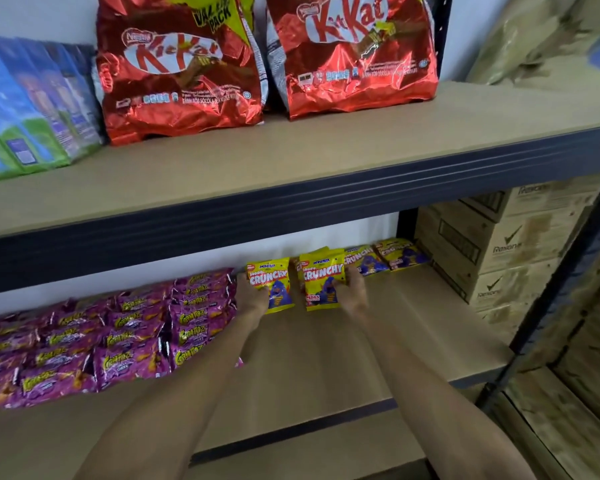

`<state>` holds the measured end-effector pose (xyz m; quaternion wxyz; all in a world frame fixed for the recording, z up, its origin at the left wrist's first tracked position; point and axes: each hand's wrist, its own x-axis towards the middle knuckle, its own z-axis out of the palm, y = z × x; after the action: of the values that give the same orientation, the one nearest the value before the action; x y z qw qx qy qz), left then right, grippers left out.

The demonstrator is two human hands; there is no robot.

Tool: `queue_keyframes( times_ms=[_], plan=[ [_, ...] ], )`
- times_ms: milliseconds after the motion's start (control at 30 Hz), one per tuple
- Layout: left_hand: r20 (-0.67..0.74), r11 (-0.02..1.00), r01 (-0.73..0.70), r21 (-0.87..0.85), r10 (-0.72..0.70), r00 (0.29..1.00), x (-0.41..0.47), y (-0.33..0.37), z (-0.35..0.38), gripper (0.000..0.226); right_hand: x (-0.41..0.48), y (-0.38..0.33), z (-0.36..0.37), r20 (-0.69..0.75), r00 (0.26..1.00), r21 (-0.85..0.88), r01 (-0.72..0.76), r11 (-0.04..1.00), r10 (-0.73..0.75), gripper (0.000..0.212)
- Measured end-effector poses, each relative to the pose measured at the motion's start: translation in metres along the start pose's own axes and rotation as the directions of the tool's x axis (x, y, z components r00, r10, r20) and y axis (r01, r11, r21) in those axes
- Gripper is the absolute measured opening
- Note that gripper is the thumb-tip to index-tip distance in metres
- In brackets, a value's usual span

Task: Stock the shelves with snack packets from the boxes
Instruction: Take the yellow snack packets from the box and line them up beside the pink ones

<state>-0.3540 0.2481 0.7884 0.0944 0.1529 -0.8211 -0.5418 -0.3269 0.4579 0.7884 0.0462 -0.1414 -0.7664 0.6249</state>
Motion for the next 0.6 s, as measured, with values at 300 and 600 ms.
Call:
queue_keyframes(
  times_ms=[300, 600],
  plan=[
    [-0.039, 0.987, -0.072, 0.142, 0.078, 0.996, 0.008, -0.009, 0.008, 0.074, 0.019, 0.016, 0.007, -0.013, 0.998, -0.090, 0.060, 0.994, -0.062, 0.053],
    [0.058, 0.688, -0.373, 0.623, 0.435, 0.899, 0.004, -0.014, 0.013, 0.067, 0.029, 0.021, 0.012, -0.033, 0.982, -0.161, 0.180, 0.970, -0.188, 0.043]
  ],
)
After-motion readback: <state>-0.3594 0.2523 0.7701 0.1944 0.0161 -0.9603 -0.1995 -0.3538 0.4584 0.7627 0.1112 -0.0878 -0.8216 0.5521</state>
